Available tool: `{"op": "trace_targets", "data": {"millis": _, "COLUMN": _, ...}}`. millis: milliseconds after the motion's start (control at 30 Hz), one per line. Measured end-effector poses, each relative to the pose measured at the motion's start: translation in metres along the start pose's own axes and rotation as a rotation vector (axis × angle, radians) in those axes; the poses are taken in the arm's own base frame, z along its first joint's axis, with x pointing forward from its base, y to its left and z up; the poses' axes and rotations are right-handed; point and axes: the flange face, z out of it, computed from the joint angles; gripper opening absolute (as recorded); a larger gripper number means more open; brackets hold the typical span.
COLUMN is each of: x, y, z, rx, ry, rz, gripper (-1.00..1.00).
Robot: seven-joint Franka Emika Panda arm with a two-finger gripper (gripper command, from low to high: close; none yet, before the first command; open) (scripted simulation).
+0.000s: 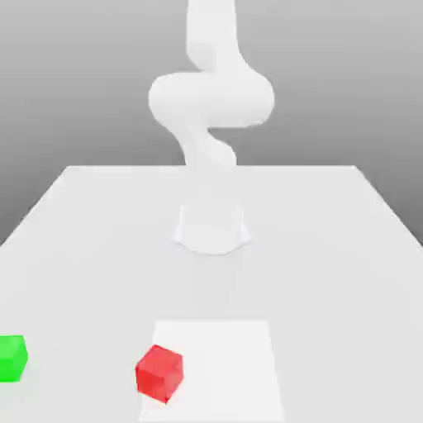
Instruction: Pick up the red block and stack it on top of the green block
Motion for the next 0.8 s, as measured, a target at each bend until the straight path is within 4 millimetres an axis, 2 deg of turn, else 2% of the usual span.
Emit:
{"op": "trace_targets", "data": {"millis": 200, "x": -0.006, "y": 0.032, "z": 0.128, "rx": -0.167, "ry": -0.098, "rz": 0.096, "gripper": 0.00}}
{"op": "trace_targets", "data": {"millis": 433, "x": -0.037, "y": 0.100, "z": 0.255, "rx": -0.354, "ry": -0.209, "rz": 0.212, "gripper": 0.00}}
{"op": "trace_targets", "data": {"millis": 600, "x": -0.072, "y": 0.163, "z": 0.327, "rx": -0.485, "ry": -0.289, "rz": 0.302, "gripper": 0.00}}
{"op": "trace_targets", "data": {"millis": 733, "x": -0.111, "y": 0.217, "z": 0.372, "rx": -0.587, "ry": -0.356, "rz": 0.372, "gripper": 0.00}}
{"op": "trace_targets", "data": {"millis": 800, "x": -0.127, "y": 0.236, "z": 0.391, "rx": -0.612, "ry": -0.373, "rz": 0.388, "gripper": 0.00}}
